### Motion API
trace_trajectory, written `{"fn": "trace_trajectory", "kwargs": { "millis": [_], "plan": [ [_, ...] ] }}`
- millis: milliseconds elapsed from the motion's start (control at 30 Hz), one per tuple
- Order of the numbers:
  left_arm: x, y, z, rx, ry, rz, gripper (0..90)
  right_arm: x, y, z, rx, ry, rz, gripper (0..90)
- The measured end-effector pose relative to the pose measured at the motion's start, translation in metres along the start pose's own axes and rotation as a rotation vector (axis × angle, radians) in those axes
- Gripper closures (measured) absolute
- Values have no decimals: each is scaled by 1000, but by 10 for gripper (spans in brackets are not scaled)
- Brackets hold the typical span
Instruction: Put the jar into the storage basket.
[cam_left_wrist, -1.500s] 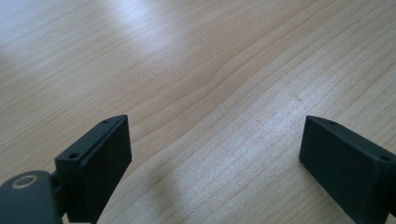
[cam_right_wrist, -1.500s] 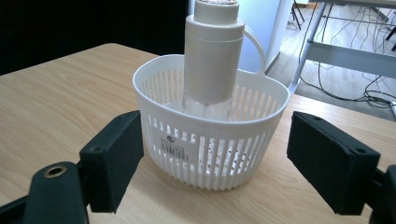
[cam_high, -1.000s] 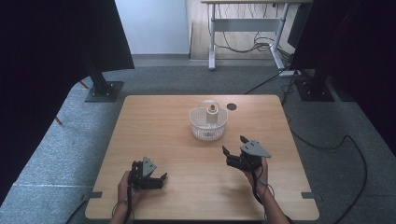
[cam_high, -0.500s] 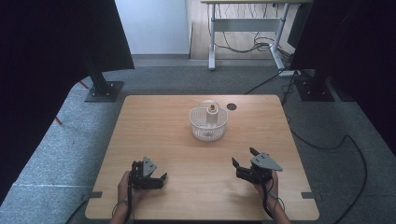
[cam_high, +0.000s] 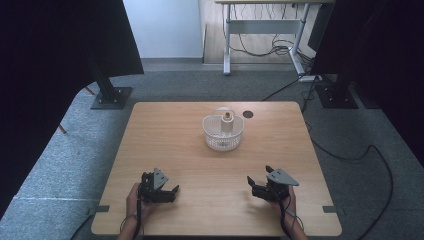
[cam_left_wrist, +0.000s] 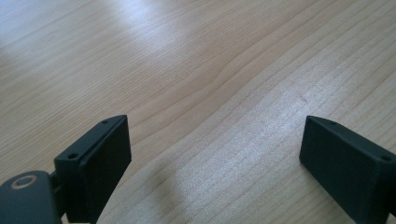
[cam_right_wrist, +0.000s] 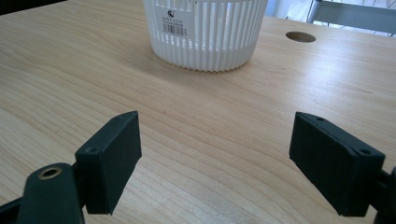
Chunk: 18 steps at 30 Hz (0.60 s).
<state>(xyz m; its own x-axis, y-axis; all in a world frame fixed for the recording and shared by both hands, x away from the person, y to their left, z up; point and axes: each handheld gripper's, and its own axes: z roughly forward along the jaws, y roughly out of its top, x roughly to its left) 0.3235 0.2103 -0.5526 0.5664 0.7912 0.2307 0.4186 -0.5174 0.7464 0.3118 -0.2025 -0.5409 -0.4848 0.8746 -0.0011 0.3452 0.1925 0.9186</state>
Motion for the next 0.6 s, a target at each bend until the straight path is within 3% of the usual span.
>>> {"fn": "trace_trajectory", "kwargs": {
  "millis": [600],
  "plan": [
    [0, 0, 0, 2, 0, -2, 88, -3, -1, -3, -7, -11, 21, 143]
  ]
}}
